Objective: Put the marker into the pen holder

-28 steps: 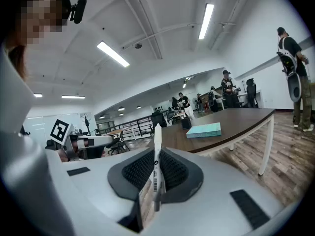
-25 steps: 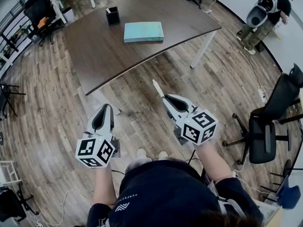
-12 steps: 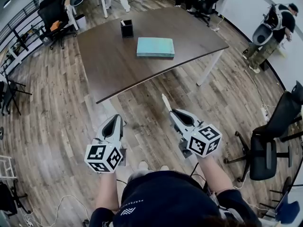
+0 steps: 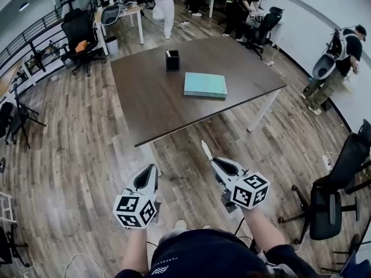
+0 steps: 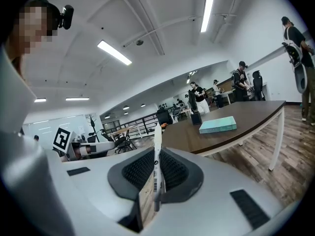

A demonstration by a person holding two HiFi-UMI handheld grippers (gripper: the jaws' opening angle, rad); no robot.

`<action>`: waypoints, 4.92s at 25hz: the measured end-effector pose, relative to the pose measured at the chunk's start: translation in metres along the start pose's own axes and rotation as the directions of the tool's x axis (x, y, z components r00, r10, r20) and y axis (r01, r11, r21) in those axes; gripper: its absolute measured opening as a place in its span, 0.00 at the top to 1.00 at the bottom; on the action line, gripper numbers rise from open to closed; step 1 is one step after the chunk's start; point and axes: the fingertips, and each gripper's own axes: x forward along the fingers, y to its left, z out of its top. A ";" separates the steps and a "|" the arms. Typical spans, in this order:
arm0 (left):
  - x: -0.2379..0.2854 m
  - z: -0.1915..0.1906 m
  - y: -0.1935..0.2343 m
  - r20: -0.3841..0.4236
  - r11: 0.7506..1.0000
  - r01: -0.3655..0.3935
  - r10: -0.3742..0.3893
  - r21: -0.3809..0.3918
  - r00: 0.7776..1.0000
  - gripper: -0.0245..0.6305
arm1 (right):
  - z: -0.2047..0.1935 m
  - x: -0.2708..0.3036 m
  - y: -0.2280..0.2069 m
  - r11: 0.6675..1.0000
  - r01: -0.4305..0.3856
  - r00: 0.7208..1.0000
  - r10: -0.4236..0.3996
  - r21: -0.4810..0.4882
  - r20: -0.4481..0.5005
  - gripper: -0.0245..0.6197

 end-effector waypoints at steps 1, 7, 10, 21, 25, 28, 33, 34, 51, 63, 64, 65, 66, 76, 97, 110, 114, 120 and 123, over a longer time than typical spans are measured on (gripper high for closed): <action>-0.003 0.000 0.005 -0.001 1.000 -0.002 0.002 0.001 1.000 0.96 | -0.001 0.005 0.003 1.000 -0.002 1.000 0.002 0.001 -0.002 0.90; -0.016 -0.002 0.030 -0.006 1.000 -0.020 0.020 0.002 1.000 0.96 | -0.003 0.024 0.015 1.000 -0.014 1.000 0.014 0.007 -0.011 0.90; -0.014 -0.006 0.039 -0.011 0.999 -0.030 0.030 -0.013 0.999 0.96 | -0.005 0.032 0.016 1.000 -0.023 0.999 0.024 0.013 -0.021 0.90; 0.051 0.013 0.039 0.000 0.997 -0.074 0.074 0.034 0.997 0.96 | 0.029 0.074 -0.028 0.995 -0.096 0.995 0.096 -0.011 -0.023 0.90; 0.091 0.022 0.027 0.007 0.998 -0.060 0.060 0.036 0.998 0.96 | 0.049 0.084 -0.056 0.992 -0.123 0.992 0.123 -0.022 0.001 0.90; 0.117 0.030 0.019 0.018 0.997 -0.059 0.059 0.050 0.998 0.96 | 0.061 0.091 -0.079 0.991 -0.135 0.991 0.135 -0.024 0.013 0.90; 0.144 0.040 0.019 0.025 0.996 -0.085 0.084 0.041 0.996 0.95 | 0.074 0.103 -0.104 0.987 -0.161 0.987 0.161 -0.012 0.021 0.90; 0.148 0.042 0.019 0.027 0.995 -0.089 0.088 0.038 0.996 0.96 | 0.077 0.106 -0.108 0.986 -0.166 0.986 0.166 -0.012 0.021 0.90; 0.230 0.096 0.109 0.037 0.992 -0.115 0.114 0.044 0.993 0.96 | 0.132 0.228 -0.138 0.981 -0.192 0.981 0.192 -0.013 0.029 0.90; 0.299 0.126 0.183 0.009 0.998 -0.039 0.039 0.046 0.999 0.96 | 0.177 0.322 -0.163 0.993 -0.116 0.992 0.117 -0.026 0.052 0.90; 0.305 0.129 0.187 0.007 0.998 -0.033 0.033 0.048 0.999 0.96 | 0.182 0.328 -0.164 0.993 -0.111 0.992 0.112 -0.031 0.052 0.90; 0.312 0.132 0.190 0.005 0.998 -0.027 0.027 0.048 1.000 0.96 | 0.185 0.333 -0.166 0.994 -0.107 0.993 0.108 -0.035 0.050 0.90; 0.318 0.134 0.191 0.003 0.999 -0.021 0.021 0.046 1.000 0.95 | 0.188 0.336 -0.169 0.994 -0.103 0.993 0.104 -0.039 0.046 0.90; 0.377 0.152 0.197 0.025 0.998 -0.059 0.058 0.036 0.998 0.95 | 0.225 0.373 -0.219 0.987 -0.139 0.990 0.141 -0.077 0.020 0.90; 0.486 0.177 0.223 0.026 0.977 -0.212 0.212 -0.002 0.977 0.96 | 0.278 0.481 -0.317 0.954 -0.264 0.962 0.251 -0.139 -0.104 0.90; 0.534 0.190 0.236 0.011 0.981 -0.192 0.192 0.017 0.981 0.95 | 0.264 0.518 -0.340 0.878 -0.307 0.922 0.178 -0.367 -0.345 0.90; 0.547 0.188 0.240 -0.001 0.983 -0.182 0.182 0.015 0.983 0.96 | 0.255 0.529 -0.342 0.818 -0.357 0.888 0.146 -0.452 -0.436 0.90; 0.553 0.183 0.250 -0.016 0.983 -0.185 0.185 -0.002 0.983 0.95 | 0.242 0.543 -0.341 0.712 -0.449 0.827 0.101 -0.541 -0.553 0.90; 0.554 0.180 0.257 -0.019 0.982 -0.187 0.186 -0.010 0.982 0.95 | 0.236 0.548 -0.340 0.655 -0.491 0.796 0.070 -0.575 -0.601 0.90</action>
